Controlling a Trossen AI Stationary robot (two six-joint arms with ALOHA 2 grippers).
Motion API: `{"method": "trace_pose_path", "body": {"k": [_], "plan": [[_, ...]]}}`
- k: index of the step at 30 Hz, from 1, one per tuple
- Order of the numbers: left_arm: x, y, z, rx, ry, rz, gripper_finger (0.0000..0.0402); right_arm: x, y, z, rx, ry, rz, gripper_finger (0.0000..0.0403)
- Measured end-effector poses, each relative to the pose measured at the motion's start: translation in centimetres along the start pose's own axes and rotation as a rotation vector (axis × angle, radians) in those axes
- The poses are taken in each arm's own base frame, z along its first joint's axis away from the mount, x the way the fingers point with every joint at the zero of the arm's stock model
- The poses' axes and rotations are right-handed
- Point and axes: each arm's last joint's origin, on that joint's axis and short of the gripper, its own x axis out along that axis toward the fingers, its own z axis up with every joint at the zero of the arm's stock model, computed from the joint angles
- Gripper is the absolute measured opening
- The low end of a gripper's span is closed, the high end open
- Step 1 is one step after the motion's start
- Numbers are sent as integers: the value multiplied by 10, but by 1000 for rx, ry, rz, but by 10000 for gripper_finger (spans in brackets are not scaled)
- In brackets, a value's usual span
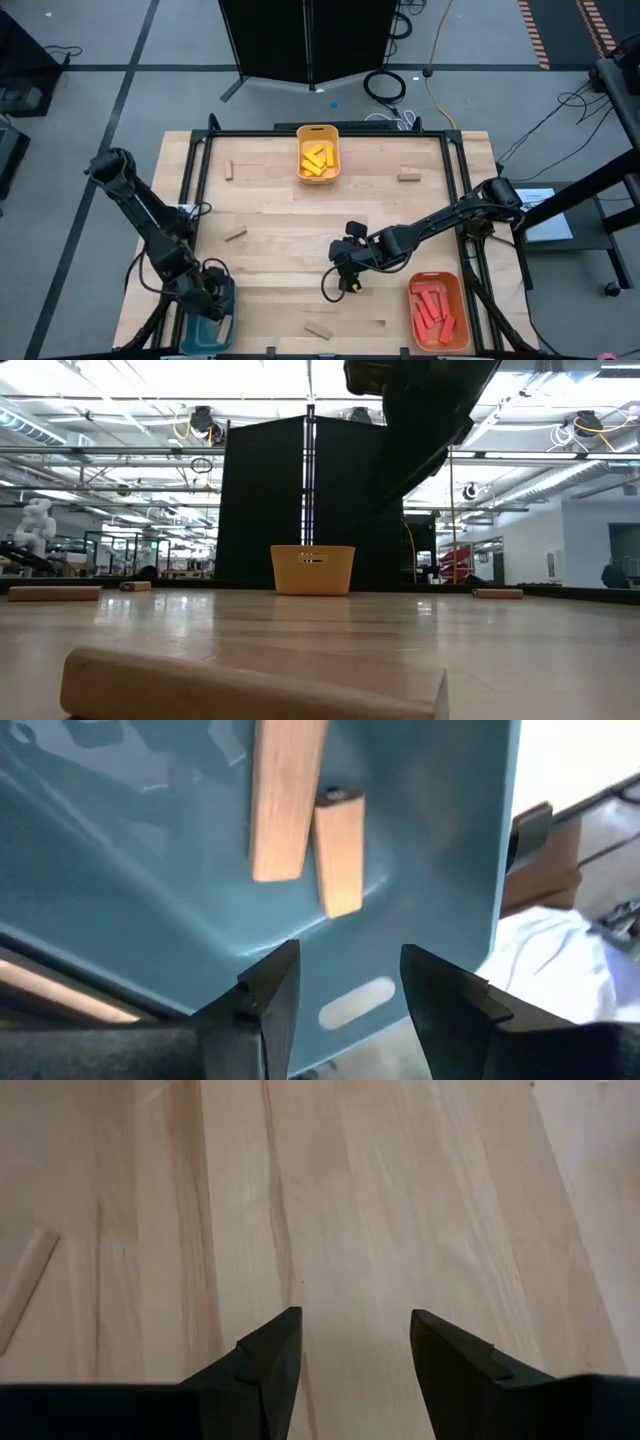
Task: Sort blocks
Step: Put the brown block into the blue bin
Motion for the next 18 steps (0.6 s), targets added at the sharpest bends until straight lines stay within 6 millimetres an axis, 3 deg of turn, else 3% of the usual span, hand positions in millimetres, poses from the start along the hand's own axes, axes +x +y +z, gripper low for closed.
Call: {"method": "trace_pose_path", "body": {"k": [11,18], "plan": [[-27,-8,-2,166,73,-110,171,0,2,5,-23,-46,22,158],[-52,-1,27,338,-76,-70,171,2,-5,11,-21,-79,18,157]]}}
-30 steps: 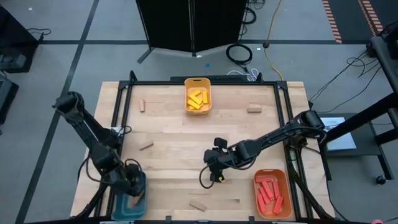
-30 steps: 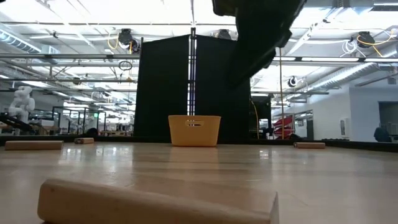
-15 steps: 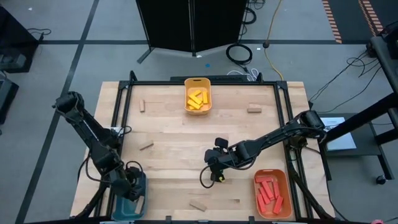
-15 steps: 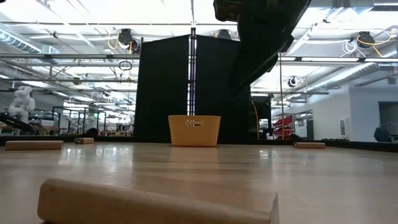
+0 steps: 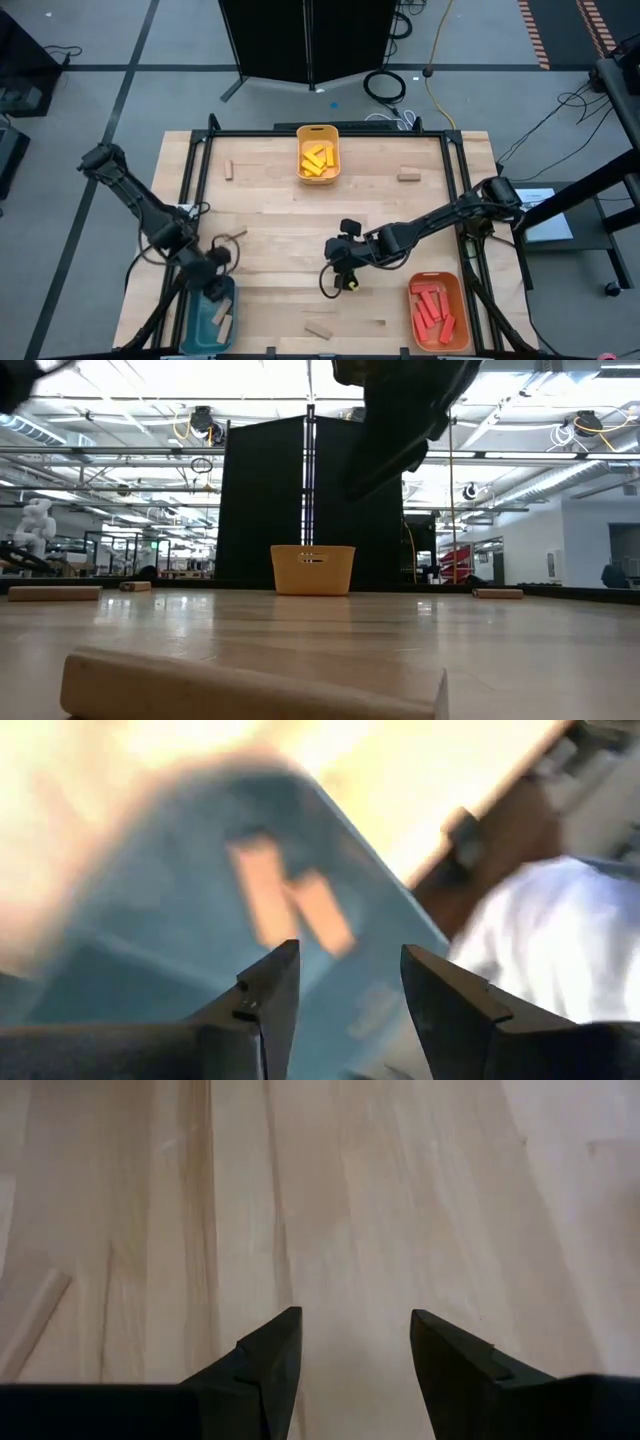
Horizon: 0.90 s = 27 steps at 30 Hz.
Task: Sort blocks
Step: Put the brown block into the blue bin
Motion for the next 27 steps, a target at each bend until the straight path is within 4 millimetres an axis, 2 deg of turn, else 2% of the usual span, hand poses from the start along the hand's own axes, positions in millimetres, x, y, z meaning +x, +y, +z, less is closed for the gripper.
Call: {"method": "trace_pose_path", "body": {"k": [6,12,19,27], "plan": [[-22,25,28,135,-99,176,171,4,-15,8,-56,-24,-47,157],[-36,33,54,371,-266,265,171,7,-29,14,-47,-34,-68,157],[-36,43,73,521,-307,503,171,10,-39,21,-4,-70,-76,157],[-27,48,91,480,-284,614,171,26,-40,17,-2,-46,-88,157]]}}
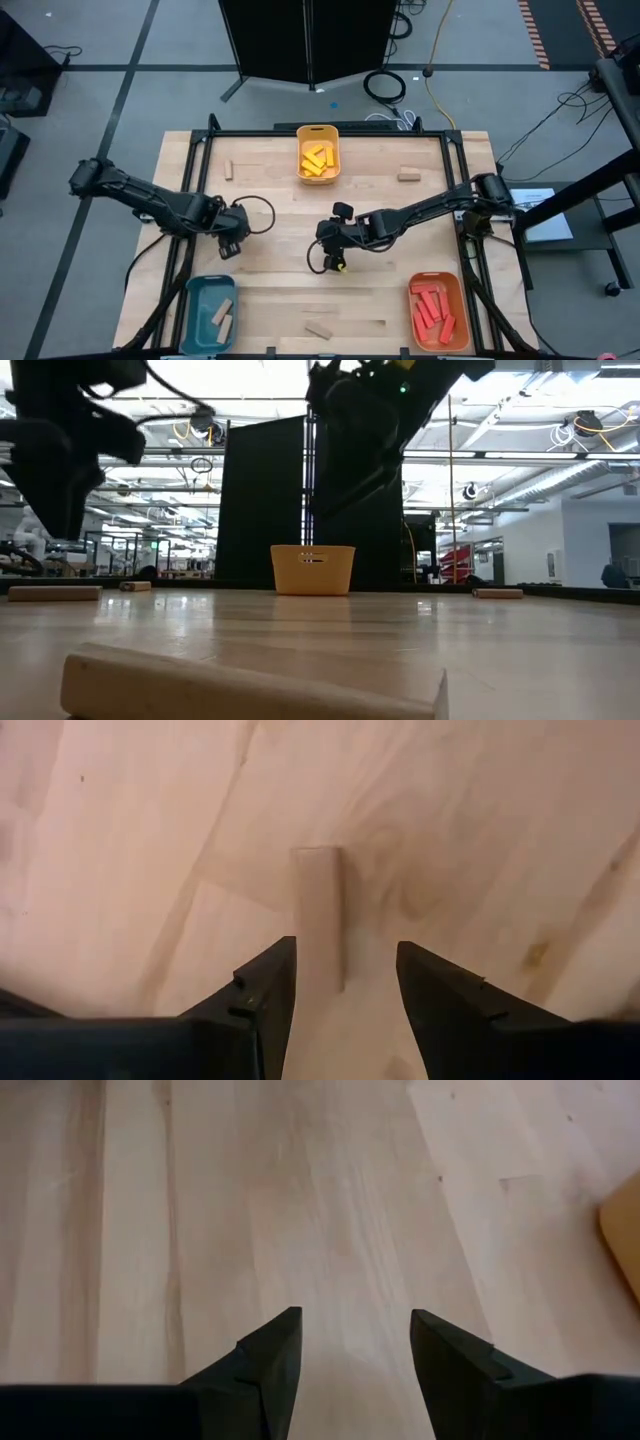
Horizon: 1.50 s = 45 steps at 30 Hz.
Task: Sort blocks
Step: Put the brown block into the blue bin
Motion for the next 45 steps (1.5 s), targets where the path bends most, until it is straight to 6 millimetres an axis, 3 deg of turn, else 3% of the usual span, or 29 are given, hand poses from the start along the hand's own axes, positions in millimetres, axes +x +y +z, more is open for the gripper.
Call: {"method": "trace_pose_path", "body": {"k": [10,21,26,34,40,45], "plan": [[47,18,-12,-58,92,-43,171,24,-13,-4,16,31,-34,157],[68,23,-20,-115,47,-32,171,28,-24,-2,11,37,-50,157],[69,24,-20,-124,45,-34,163,29,-25,-1,13,33,-50,157],[69,23,-20,-124,36,-31,86,28,-25,-1,12,37,-51,157],[63,21,-15,-127,19,-27,86,28,-25,-1,12,38,-51,157],[47,14,2,-108,-76,-61,86,28,-25,-1,12,38,-51,157]]}}
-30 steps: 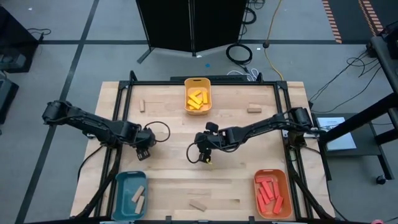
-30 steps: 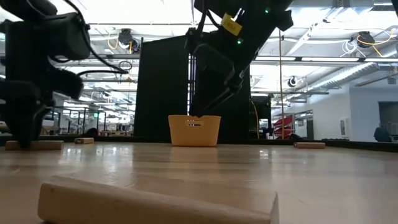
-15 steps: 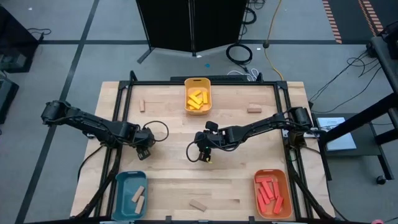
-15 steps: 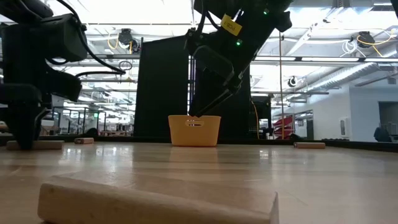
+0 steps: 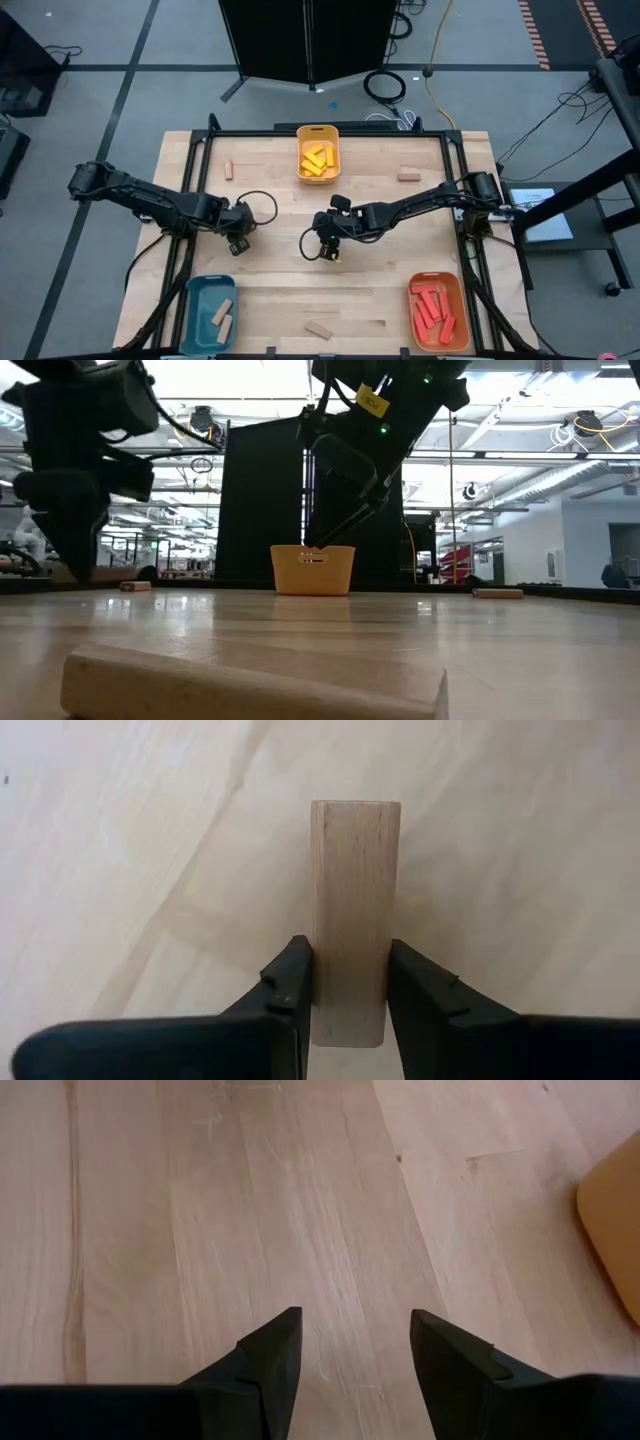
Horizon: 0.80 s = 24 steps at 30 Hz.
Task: Sort blocks
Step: Put the brown block into the blue bin
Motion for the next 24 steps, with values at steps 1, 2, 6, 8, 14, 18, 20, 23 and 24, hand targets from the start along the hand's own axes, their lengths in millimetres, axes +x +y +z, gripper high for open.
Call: {"method": "trace_pose_path", "body": {"k": [1,2,6,8,14,18,20,23,24], "plan": [[-2,-1,1,12,4,-3,86,0,0,0,0,0,0,157],[-6,-3,4,21,4,-19,86,0,0,0,0,0,0,157],[-24,-15,17,53,-31,-120,86,0,0,0,0,1,0,157],[-35,-22,22,70,-38,-176,86,0,0,0,0,0,0,157],[-65,-48,26,156,-13,-386,86,0,0,0,0,0,0,157],[-82,-65,19,195,40,-509,86,0,0,0,0,0,0,157],[-88,-73,13,203,74,-551,86,0,0,0,0,0,0,157],[-94,-84,0,199,147,-595,86,0,0,0,-9,0,0,157],[-95,-87,-5,195,177,-604,86,0,0,0,-11,0,0,157]]}}
